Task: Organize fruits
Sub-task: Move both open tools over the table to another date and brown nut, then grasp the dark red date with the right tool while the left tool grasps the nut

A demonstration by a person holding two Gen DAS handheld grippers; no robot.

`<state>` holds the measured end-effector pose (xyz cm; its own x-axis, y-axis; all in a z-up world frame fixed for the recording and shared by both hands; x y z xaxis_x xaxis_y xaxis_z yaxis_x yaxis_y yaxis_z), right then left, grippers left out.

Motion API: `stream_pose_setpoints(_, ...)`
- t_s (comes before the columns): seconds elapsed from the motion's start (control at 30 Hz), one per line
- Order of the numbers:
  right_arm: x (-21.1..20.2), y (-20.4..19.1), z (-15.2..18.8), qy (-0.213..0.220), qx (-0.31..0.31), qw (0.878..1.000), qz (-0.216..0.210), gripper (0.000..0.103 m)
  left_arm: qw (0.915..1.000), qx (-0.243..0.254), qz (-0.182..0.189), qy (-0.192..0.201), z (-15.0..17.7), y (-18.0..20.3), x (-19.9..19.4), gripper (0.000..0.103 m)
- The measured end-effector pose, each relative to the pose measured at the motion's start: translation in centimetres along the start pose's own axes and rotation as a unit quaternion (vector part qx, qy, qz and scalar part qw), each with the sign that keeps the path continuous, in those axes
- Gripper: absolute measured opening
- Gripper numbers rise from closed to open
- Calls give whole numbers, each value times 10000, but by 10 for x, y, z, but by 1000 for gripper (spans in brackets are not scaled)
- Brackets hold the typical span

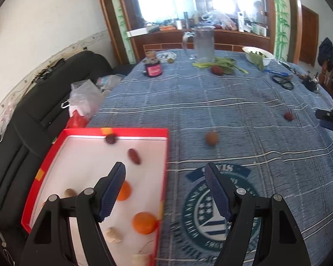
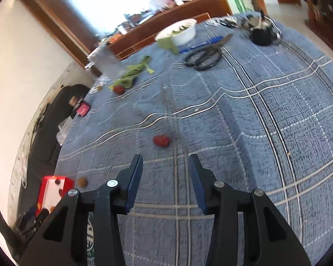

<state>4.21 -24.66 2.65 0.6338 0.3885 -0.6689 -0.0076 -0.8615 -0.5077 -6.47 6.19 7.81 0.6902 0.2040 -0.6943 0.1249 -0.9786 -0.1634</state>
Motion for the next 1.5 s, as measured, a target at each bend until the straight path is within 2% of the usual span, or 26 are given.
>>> stream_pose_setpoints(0.17, 31, -5, -12, -217, 102, 9997, -21, 45, 9999, 71, -10, -108, -8, 4, 12, 74)
stream_pose_setpoints(0.3, 58, -22, -20, -277, -123, 9995, 112, 45, 9998, 41, -26, -199, -10, 0, 22, 74)
stream_pose_setpoints(0.43, 77, -22, -24, -292, -206, 9988, 328, 45, 9996, 2, -31, -289, -9, -2, 29, 74)
stream_pose_setpoints(0.53, 88, -14, -22, -404, -91, 9991, 71, 45, 9994, 8, 1, -336, -9, -1, 33, 74)
stream_pose_setpoints(0.67, 86, -18, -19, -398, -356, 9986, -27, 45, 9991, 51, -15, -413, -10, 2, 39, 74)
stream_pose_setpoints(0.87, 88, -16, -20, -876, -62, 9924, -865, 45, 9985, -71, -115, -536, -4, 3, 45, 74)
stream_pose_setpoints(1.0, 84, -13, -19, -747, -111, 9957, -532, 45, 9982, -69, -165, -581, -2, 7, 45, 74)
stream_pose_setpoints(1.1, 88, -15, -18, -760, -82, 9958, -495, 45, 9983, 14, -191, -556, -3, 12, 42, 74)
stream_pose_setpoints(1.2, 91, -22, -18, -585, -269, 9973, -351, 45, 9984, 110, -194, -528, -4, 16, 41, 74)
stream_pose_setpoints(1.27, 92, -27, -16, -525, -476, 9973, -176, 40, 9983, 145, -192, -524, -5, 17, 42, 74)
stream_pose_setpoints(1.33, 93, -31, -15, -460, -692, 9962, 247, 20, 9985, 178, -130, -507, -6, 18, 42, 73)
stream_pose_setpoints(1.5, 93, -39, -11, -371, -1123, 9913, 573, 20, 9981, 188, -4, -581, -9, 22, 47, 69)
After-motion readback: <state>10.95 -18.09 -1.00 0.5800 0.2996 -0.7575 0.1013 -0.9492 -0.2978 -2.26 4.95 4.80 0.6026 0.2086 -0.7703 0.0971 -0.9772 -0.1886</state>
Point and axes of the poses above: each gripper's, at about its wrist camera, not at the fingertips, and x roughly the way its jaws point, y to its right, z to its underside, the point moved 1 cm from there along x, roughly the way its jaws point, and after that the axes turned 2 degrees about y, right-handed, at the moved point
